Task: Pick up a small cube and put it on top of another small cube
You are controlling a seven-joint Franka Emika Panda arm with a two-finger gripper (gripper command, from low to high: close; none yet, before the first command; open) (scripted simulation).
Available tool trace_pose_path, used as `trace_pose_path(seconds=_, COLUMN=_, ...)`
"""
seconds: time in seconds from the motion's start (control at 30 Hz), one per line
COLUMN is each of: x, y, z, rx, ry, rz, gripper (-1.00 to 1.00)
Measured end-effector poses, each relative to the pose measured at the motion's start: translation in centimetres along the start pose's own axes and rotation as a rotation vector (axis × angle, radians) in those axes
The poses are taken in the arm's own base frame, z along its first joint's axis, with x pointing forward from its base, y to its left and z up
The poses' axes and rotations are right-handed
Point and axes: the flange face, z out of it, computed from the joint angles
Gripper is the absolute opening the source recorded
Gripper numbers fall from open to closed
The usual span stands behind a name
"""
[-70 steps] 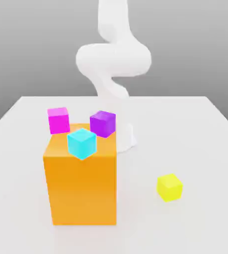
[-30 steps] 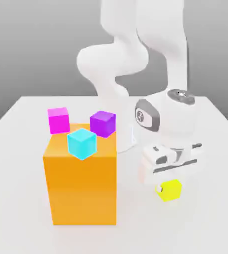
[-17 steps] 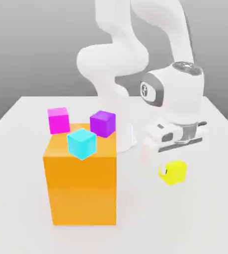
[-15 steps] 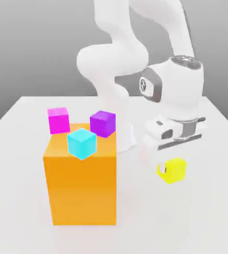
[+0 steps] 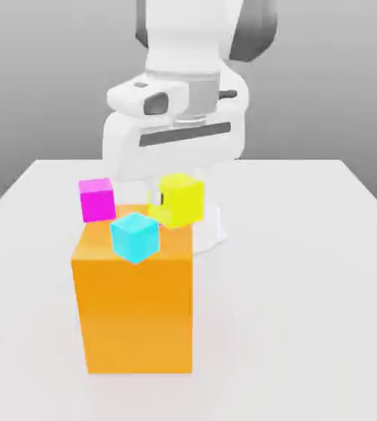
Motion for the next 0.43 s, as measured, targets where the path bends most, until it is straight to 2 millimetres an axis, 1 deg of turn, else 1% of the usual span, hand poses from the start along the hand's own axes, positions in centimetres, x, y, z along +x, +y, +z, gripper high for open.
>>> trace_pose_path(seconds=0.07, x=-1.4, y=3.7, z=-1.9, rx=0.003, ry=-0.009, rz=0.031, gripper=-1.0)
trace_pose_path(seconds=0.13, x=-3.3, y=7.2, z=-3.6, rx=0.01, ry=-0.018, rz=0.064, gripper=-1.0)
trace_pose_path(seconds=0.17, x=-4.2, y=8.5, z=-3.7, rx=0.027, ry=-0.026, rz=0.095, gripper=-1.0)
trace_pose_path(seconds=0.23, x=-4.8, y=9.3, z=-1.7, rx=0.039, ry=-0.033, rz=0.118, gripper=-1.0)
trace_pose_path(seconds=0.3, x=-5.1, y=9.4, z=1.1, rx=0.042, ry=-0.034, rz=0.124, gripper=-1.0)
trace_pose_path(seconds=0.33, x=-5.2, y=9.4, z=2.1, rx=0.043, ry=-0.034, rz=0.124, gripper=1.0)
trace_pose_path(seconds=0.43, x=-5.2, y=9.4, z=2.1, rx=0.043, ry=-0.034, rz=0.124, gripper=1.0)
